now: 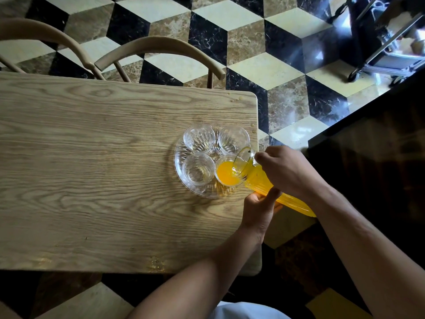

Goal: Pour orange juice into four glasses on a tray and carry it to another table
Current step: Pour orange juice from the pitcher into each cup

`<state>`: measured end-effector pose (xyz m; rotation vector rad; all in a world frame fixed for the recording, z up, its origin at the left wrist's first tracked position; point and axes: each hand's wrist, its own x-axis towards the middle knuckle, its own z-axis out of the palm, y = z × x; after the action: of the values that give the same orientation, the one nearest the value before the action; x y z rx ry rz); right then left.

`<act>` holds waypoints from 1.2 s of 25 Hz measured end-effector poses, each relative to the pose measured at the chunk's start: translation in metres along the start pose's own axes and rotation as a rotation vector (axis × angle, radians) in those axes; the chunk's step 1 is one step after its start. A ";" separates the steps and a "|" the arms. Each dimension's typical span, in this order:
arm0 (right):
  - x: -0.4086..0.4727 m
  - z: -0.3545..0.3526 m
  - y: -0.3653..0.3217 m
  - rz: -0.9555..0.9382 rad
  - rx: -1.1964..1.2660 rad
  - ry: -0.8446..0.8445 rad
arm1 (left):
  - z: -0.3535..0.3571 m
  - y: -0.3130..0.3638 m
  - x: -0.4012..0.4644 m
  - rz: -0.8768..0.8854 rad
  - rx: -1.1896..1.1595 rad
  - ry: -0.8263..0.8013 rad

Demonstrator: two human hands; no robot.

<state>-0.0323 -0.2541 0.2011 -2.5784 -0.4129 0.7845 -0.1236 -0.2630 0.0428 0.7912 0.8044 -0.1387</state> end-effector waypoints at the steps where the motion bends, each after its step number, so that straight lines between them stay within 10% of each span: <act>1: 0.000 0.000 0.002 0.017 0.040 0.013 | -0.001 0.002 0.002 0.014 0.036 0.008; 13: 0.020 -0.026 0.017 0.043 0.312 0.033 | 0.018 0.031 0.014 0.143 0.256 0.163; 30: 0.083 -0.036 0.013 -0.111 0.044 -0.004 | 0.052 0.028 0.076 0.092 0.103 0.237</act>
<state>0.0566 -0.2435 0.1838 -2.4902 -0.5298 0.7509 -0.0283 -0.2648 0.0287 0.9527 0.9886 -0.0033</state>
